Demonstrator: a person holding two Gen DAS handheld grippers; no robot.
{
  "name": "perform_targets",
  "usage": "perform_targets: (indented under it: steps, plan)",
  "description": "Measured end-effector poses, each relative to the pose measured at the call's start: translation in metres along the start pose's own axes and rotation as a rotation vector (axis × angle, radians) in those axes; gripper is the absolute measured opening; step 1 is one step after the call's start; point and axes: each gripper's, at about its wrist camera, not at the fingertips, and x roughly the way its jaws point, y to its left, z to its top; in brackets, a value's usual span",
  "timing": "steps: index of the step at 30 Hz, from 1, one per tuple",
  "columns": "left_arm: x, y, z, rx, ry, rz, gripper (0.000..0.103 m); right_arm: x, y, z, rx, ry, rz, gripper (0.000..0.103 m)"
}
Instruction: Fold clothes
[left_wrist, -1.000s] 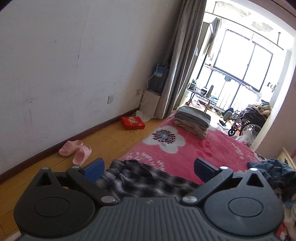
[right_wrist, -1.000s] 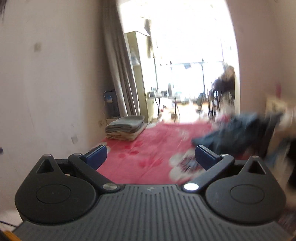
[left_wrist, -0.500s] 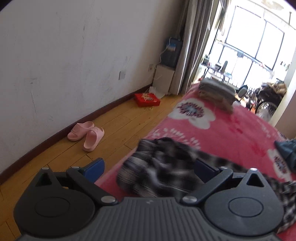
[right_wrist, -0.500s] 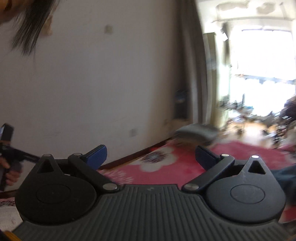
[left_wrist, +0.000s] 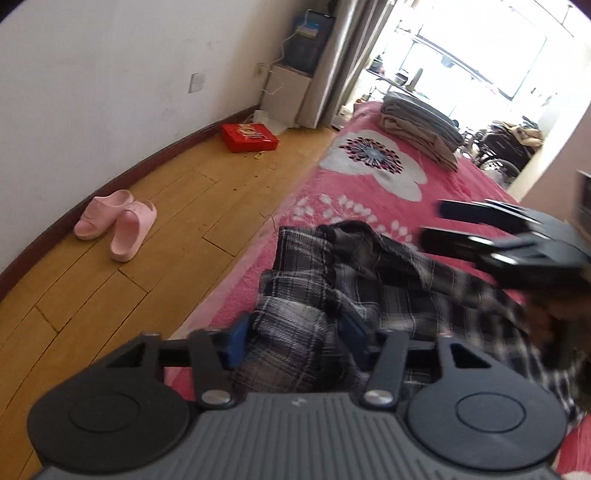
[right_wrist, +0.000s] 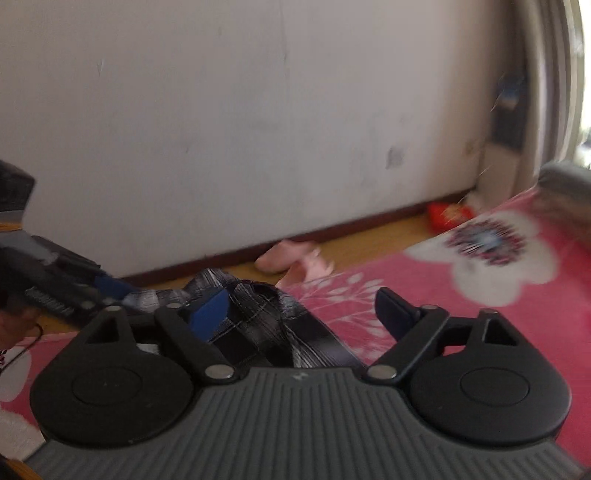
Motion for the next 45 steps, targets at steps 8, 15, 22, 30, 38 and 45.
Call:
perform_targets:
  steps: [8,15,22,30,38,45]
  plan:
    - [-0.021,0.007,-0.015,0.06,-0.058,-0.093,0.014,0.034,0.008,-0.005,-0.059,0.115,0.123,0.008]
    - [-0.032,0.006,-0.026,0.088,-0.059,-0.141,0.011,-0.016,0.054,-0.015,-0.192,0.073,0.139,0.005]
    - [-0.051,0.003,-0.03,0.096,-0.062,-0.213,0.009,-0.055,0.067,-0.001,-0.228,0.033,0.127,0.004]
    - [-0.03,0.007,-0.029,0.064,-0.008,-0.18,0.009,-0.036,0.039,0.018,-0.191,0.11,0.138,0.004]
    - [-0.019,0.025,-0.012,-0.022,0.016,-0.172,0.009,0.039,0.022,0.019,-0.171,0.184,0.168,0.004]
    - [-0.014,0.032,-0.01,-0.051,0.062,-0.09,0.029,0.072,0.017,-0.001,-0.075,0.191,0.159,0.007]
